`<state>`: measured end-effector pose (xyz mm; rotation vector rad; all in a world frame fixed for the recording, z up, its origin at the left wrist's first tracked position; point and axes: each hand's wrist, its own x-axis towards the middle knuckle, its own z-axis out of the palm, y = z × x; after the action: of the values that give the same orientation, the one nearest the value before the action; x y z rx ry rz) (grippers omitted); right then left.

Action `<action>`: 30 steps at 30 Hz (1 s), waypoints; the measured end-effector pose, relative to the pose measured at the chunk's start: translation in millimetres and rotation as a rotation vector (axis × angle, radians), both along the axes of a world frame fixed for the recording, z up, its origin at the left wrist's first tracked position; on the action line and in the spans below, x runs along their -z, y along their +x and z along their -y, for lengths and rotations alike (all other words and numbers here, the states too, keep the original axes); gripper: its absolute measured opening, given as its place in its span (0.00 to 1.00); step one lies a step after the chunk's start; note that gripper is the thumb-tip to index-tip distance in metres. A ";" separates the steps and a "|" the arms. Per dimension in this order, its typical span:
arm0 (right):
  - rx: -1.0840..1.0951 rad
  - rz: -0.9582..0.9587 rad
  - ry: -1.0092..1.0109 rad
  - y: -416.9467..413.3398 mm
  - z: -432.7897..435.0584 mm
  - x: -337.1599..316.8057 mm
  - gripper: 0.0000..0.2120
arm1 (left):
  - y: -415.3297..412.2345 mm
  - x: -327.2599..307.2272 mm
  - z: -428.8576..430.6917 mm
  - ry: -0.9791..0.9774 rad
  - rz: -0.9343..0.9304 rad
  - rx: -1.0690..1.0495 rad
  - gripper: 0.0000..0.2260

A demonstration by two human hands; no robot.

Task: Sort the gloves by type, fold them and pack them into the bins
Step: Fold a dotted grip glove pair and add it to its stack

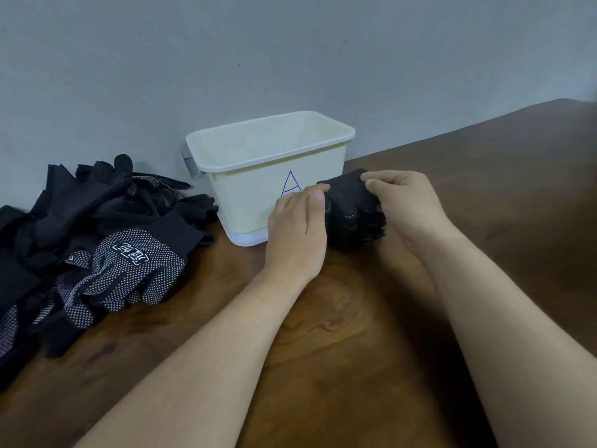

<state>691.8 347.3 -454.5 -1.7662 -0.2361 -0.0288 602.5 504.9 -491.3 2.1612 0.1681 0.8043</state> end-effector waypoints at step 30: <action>-0.116 0.836 -0.429 -59.0 -29.2 14.2 0.13 | -73.7 7.9 -28.7 0.235 -0.090 -0.069 0.20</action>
<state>632.8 376.5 -468.6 -2.0762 -1.0066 -0.6829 528.8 533.5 -499.2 2.4259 0.2038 0.7998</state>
